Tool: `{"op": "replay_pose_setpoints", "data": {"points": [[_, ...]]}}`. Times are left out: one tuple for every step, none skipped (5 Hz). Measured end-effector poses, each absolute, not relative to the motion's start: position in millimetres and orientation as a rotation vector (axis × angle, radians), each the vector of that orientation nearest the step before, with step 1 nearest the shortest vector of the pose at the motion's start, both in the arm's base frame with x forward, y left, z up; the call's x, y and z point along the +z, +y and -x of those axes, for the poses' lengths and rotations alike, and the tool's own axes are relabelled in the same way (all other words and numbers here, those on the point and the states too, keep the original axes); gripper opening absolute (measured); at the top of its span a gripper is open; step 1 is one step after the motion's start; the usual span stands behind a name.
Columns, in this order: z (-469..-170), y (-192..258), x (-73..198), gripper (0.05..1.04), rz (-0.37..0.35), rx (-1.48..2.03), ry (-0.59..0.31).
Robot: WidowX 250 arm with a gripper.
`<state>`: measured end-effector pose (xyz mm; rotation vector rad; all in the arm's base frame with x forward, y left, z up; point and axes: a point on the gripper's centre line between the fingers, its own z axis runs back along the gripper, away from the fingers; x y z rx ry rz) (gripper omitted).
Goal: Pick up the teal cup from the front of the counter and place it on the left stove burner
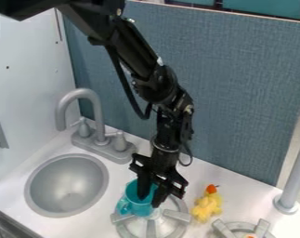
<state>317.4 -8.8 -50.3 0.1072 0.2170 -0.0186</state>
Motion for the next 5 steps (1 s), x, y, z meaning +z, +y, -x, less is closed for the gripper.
{"op": "replay_pose_setpoints", "data": {"points": [[-316, -13, -32, 0.886, -0.11, -0.026, 0.13], [-314, -25, -19, 1.011, -0.107, -0.055, 0.074], [-308, -28, 1, 1.007, -0.134, -0.058, 0.013], [-299, -40, 17, 1.007, -0.153, -0.084, -0.028], [-289, -70, 33, 1.007, -0.137, -0.144, -0.081]]}}
